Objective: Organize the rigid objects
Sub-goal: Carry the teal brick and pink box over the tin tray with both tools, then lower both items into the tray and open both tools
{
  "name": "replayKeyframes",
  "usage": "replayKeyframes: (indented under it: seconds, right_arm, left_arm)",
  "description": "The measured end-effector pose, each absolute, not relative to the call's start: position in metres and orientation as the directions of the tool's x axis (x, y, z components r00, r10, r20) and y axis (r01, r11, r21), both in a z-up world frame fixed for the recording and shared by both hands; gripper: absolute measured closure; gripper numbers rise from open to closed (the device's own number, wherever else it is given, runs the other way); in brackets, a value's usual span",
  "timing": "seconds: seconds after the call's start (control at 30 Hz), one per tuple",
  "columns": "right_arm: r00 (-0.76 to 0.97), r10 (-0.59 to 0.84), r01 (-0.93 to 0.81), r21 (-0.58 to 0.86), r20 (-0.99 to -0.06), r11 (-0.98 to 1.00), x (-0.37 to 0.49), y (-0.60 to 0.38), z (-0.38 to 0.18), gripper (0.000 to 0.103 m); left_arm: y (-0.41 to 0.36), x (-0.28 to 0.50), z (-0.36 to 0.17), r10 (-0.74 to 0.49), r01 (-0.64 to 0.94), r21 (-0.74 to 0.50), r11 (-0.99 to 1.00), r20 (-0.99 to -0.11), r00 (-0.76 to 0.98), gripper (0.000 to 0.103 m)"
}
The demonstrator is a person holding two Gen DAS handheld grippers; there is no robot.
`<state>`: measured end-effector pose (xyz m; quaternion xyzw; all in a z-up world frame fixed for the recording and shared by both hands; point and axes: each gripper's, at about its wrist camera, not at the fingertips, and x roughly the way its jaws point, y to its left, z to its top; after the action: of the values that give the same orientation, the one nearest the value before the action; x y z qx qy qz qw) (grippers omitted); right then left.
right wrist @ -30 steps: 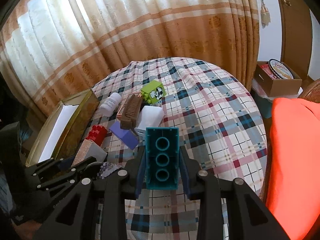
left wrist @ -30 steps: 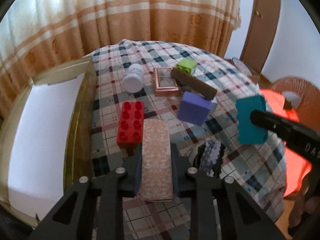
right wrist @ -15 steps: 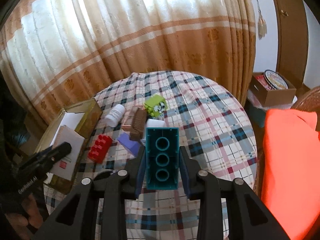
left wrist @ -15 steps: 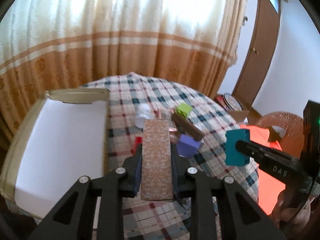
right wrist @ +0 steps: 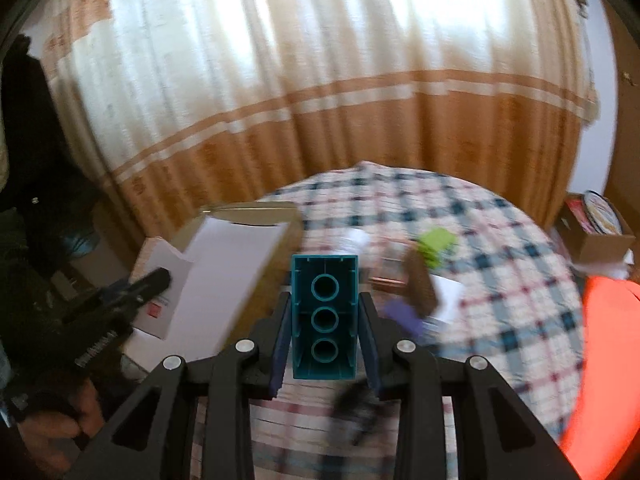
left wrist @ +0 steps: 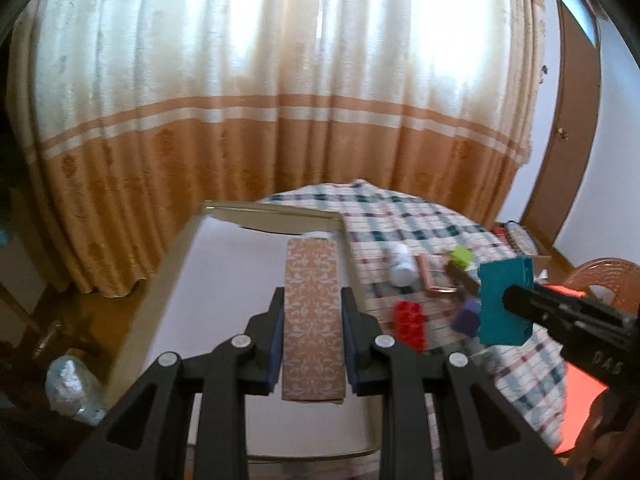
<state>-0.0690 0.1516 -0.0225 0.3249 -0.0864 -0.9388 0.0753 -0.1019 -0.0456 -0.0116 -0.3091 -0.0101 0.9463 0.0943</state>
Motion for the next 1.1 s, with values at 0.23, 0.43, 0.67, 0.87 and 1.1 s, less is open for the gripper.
replayKeyframes:
  seconds: [0.23, 0.43, 0.67, 0.87, 1.1]
  right_arm:
    - [-0.754, -0.291, 0.199, 0.217, -0.589, -0.956, -0.083, 0.088, -0.021, 0.069]
    - [-0.71, -0.329, 0.263, 0.199, -0.623, -0.944, -0.093, 0.045, -0.037, 0.069]
    - [-0.678, -0.331, 0.276, 0.19, -0.656, -0.942, -0.101, 0.03, -0.053, 0.069]
    - [-0.651, -0.328, 0.287, 0.178, -0.684, -0.941, -0.105, 0.021, -0.064, 0.068]
    - [-0.634, -0.326, 0.283, 0.181, -0.701, -0.942, -0.108, 0.02, -0.072, 0.068]
  left_arm:
    - [-0.078, -0.108, -0.025, 0.096, -0.08, -0.053, -0.995, -0.617, -0.781, 0.08]
    - [-0.09, -0.11, -0.035, 0.054, -0.038, -0.038, -0.999, -0.648, -0.76, 0.08]
    - [-0.101, -0.116, -0.044, -0.009, 0.016, -0.004, -1.0, -0.681, -0.732, 0.08]
    - [-0.103, -0.12, -0.051, -0.013, 0.021, -0.003, -1.0, -0.701, -0.713, 0.08]
    - [-0.104, -0.121, -0.055, -0.037, 0.032, 0.02, -0.999, -0.713, -0.701, 0.08]
